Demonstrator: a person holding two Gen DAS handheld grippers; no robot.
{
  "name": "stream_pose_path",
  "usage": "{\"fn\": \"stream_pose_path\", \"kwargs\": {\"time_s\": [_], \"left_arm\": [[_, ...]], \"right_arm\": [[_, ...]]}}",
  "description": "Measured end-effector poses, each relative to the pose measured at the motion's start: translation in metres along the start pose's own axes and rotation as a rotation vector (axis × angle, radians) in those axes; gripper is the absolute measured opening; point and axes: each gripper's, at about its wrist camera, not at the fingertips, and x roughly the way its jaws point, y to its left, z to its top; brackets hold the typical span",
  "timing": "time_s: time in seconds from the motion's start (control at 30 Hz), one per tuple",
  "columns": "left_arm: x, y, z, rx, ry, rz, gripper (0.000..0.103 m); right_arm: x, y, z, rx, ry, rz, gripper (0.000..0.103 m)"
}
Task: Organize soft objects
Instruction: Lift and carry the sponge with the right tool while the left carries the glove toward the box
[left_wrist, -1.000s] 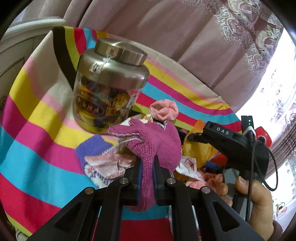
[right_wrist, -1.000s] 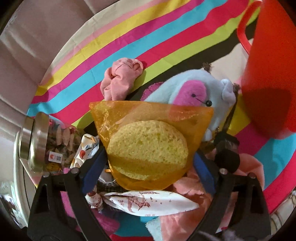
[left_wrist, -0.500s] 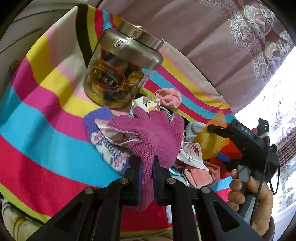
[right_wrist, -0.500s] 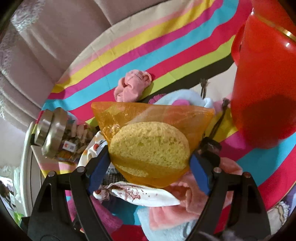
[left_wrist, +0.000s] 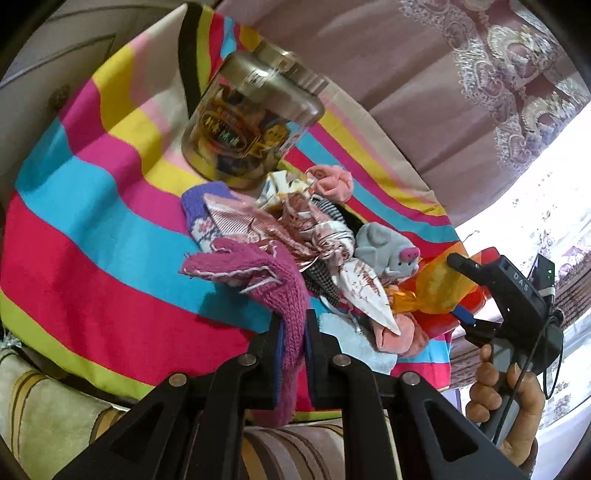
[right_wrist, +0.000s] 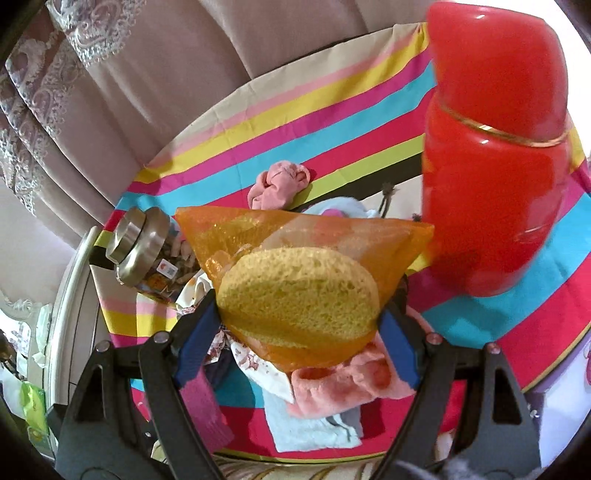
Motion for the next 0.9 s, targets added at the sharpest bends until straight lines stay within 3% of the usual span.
{"fn": "stream_pose_path", "kwargs": {"time_s": [0.43,0.9], "left_arm": [[-0.020,-0.035,-0.003,0.085,-0.058,-0.025,0.011],[-0.014,-0.104,-0.022,0.209,-0.019,-0.102,0.011]], "right_arm": [[-0.056,-0.034,0.017,0.022,-0.121,0.031,0.084],[-0.124,-0.121,0.001,0.054,-0.135,-0.085,0.084]]}}
